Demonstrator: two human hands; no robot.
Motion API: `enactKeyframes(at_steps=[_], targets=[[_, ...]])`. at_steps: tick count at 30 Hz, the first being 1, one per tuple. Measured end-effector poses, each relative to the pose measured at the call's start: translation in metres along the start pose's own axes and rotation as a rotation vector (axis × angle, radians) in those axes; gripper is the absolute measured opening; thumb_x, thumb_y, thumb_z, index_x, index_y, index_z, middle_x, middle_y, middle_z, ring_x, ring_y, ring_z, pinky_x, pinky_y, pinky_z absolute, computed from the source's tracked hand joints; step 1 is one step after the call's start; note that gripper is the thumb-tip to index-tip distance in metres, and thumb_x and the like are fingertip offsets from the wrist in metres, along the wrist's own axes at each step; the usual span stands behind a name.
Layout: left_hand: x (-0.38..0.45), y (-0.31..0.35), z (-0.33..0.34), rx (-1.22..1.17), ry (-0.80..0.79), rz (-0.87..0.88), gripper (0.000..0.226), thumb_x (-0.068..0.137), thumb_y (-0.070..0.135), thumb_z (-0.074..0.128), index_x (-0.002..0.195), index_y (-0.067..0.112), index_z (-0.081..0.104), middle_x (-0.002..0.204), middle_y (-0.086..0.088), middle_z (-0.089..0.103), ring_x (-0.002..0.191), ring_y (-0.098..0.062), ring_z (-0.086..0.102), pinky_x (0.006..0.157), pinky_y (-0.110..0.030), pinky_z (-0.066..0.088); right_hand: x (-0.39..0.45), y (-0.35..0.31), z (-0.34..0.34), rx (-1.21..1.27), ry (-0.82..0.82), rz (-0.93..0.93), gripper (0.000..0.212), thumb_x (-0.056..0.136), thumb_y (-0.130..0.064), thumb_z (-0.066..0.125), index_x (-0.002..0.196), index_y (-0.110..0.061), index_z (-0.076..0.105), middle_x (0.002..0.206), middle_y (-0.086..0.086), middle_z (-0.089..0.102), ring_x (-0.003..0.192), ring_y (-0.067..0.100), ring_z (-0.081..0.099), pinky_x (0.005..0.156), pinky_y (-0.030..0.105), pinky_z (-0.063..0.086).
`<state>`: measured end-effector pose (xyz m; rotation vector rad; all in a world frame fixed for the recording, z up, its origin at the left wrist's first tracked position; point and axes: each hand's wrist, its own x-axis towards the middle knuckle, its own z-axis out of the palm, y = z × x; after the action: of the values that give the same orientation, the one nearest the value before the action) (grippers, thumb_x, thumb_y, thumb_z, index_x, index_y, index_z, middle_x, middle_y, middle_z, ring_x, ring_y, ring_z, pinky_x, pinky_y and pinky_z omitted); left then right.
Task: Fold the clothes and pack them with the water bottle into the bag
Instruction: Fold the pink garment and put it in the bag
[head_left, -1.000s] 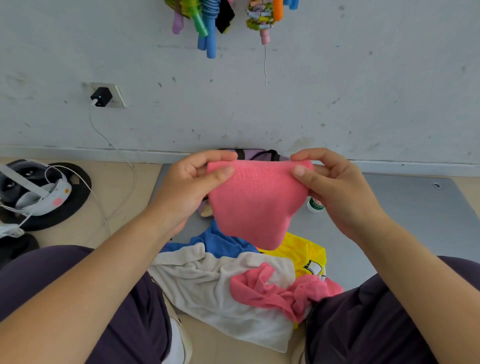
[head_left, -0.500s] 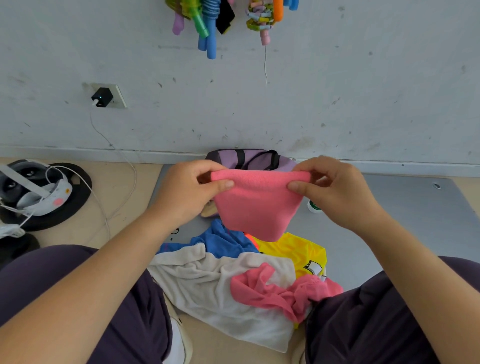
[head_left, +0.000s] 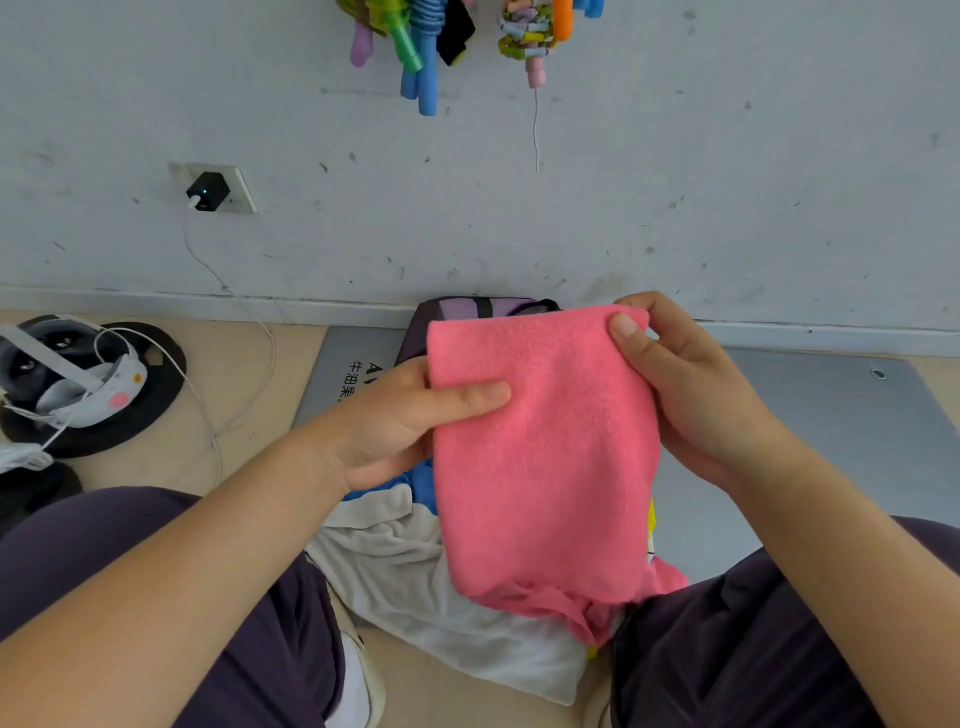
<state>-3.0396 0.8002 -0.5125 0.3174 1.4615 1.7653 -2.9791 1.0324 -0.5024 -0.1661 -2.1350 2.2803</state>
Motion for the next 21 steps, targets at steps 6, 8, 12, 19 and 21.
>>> enactKeyframes(at_steps=[6, 8, 12, 19, 21], targets=[[0.006, 0.0, -0.004, -0.058, 0.131, 0.075, 0.035, 0.081, 0.023, 0.064, 0.116, 0.016, 0.065, 0.111, -0.001, 0.074, 0.103, -0.014, 0.07, 0.077, -0.026, 0.058, -0.001, 0.006, 0.002, -0.103, -0.19, 0.199, 0.067, 0.073, -0.031, 0.079, 0.132, -0.021, 0.049, 0.118, 0.002, 0.07, 0.105, 0.016, 0.069, 0.08, 0.029, 0.057], [0.007, 0.003, -0.006, 0.087, 0.213, 0.078, 0.038, 0.078, 0.031, 0.065, 0.114, 0.019, 0.065, 0.108, 0.002, 0.075, 0.101, -0.013, 0.07, 0.078, -0.025, 0.057, 0.0, 0.006, 0.002, -0.092, -0.124, 0.182, 0.055, 0.08, -0.017, 0.073, 0.129, -0.021, 0.051, 0.111, 0.007, 0.072, 0.1, 0.019, 0.071, 0.077, 0.027, 0.057], [0.009, 0.004, -0.006, 0.186, 0.418, 0.09, 0.036, 0.086, 0.036, 0.066, 0.116, 0.016, 0.066, 0.108, -0.003, 0.074, 0.099, -0.022, 0.07, 0.087, -0.039, 0.055, 0.001, 0.005, 0.0, -0.045, -0.039, 0.068, 0.054, 0.089, -0.015, 0.067, 0.134, -0.035, 0.045, 0.091, 0.009, 0.074, 0.086, 0.019, 0.072, 0.071, 0.025, 0.057], [0.008, -0.003, -0.003, 0.138, 0.252, 0.242, 0.049, 0.073, 0.016, 0.079, 0.115, 0.036, 0.064, 0.102, -0.006, 0.066, 0.086, -0.013, 0.065, 0.069, -0.025, 0.052, 0.004, 0.007, 0.002, 0.05, 0.022, 0.02, 0.005, 0.095, -0.025, 0.059, 0.099, -0.028, 0.058, 0.08, -0.002, 0.053, 0.068, 0.012, 0.045, 0.059, 0.029, 0.035], [0.009, -0.007, 0.0, 0.261, 0.228, 0.245, 0.048, 0.07, 0.006, 0.083, 0.108, 0.031, 0.068, 0.114, -0.007, 0.064, 0.089, -0.006, 0.065, 0.069, -0.021, 0.053, 0.004, 0.004, 0.0, 0.081, -0.071, 0.065, 0.029, 0.076, -0.027, 0.074, 0.1, -0.026, 0.058, 0.092, -0.004, 0.061, 0.076, 0.012, 0.057, 0.061, 0.027, 0.046]])
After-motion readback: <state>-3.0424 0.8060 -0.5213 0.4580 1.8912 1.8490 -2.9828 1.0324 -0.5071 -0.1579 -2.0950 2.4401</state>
